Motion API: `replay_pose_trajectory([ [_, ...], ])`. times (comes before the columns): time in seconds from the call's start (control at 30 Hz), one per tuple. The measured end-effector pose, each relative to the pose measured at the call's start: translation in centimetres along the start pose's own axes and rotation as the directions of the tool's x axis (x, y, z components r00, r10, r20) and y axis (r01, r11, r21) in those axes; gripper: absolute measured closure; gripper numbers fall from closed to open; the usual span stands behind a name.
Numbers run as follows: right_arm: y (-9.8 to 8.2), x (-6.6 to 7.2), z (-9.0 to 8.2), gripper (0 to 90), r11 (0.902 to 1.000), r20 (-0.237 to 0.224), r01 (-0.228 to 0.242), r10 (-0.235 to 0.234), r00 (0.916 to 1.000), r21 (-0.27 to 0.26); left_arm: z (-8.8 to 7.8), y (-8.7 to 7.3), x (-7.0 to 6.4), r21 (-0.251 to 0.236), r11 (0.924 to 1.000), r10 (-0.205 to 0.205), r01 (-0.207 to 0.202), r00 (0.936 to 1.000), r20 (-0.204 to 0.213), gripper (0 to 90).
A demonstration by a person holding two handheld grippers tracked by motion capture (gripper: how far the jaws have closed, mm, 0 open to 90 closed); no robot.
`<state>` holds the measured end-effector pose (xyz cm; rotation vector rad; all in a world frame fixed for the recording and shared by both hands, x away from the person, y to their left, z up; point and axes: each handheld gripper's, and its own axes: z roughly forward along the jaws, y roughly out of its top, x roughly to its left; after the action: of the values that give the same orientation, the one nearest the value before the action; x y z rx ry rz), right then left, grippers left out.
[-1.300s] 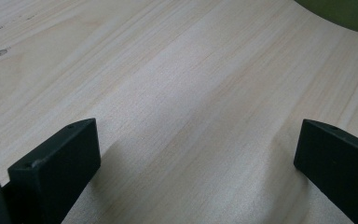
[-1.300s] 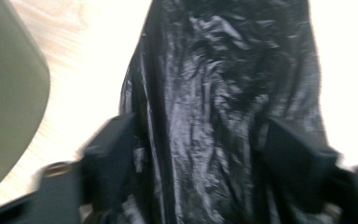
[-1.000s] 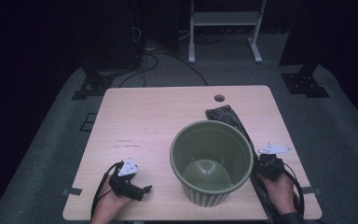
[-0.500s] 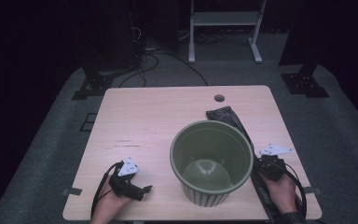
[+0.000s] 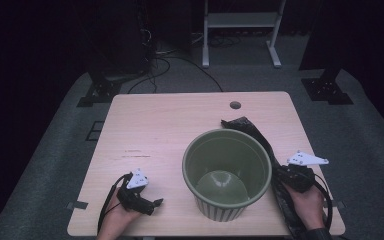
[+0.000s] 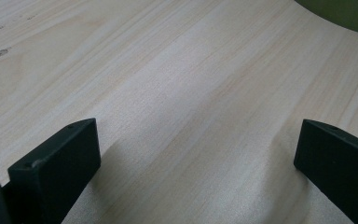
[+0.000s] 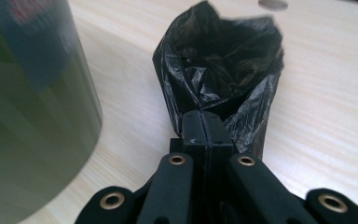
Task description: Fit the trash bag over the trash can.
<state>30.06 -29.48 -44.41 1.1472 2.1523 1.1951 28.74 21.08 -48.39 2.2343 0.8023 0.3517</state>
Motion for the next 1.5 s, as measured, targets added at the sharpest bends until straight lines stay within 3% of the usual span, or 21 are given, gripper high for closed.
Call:
replay_pose_trajectory([
  [0.27,1.3,-0.2,-1.6,90.0,0.9986,-0.011,0.012,-0.013,0.9999,-0.052,0.0,0.0,0.0,-0.001,1.0000,-0.002,0.002,1.0000,-0.002,0.0],
  [0.7,3.8,-0.3,-4.5,90.0,0.9877,-0.088,0.008,-0.022,0.9959,-0.156,0.0,0.0,0.0,-0.001,1.0000,-0.004,0.004,1.0000,-0.003,0.0],
  [1.0,5.8,-0.7,-7.2,90.0,0.9695,-0.136,0.006,-0.040,0.9899,-0.245,0.0,0.0,0.0,0.002,1.0000,-0.001,0.001,1.0000,-0.005,0.0],
  [1.37,8.5,-0.7,-10.2,90.0,0.9457,-0.143,0.039,-0.089,0.9857,-0.323,0.0,0.0,0.0,0.002,1.0000,-0.002,0.002,1.0000,-0.005,0.0],
  [1.5,9.5,-0.8,-11.2,90.0,0.9326,-0.158,0.037,-0.099,0.9825,-0.359,0.0,0.0,0.0,0.002,1.0000,-0.001,0.001,1.0000,-0.005,0.0],
])
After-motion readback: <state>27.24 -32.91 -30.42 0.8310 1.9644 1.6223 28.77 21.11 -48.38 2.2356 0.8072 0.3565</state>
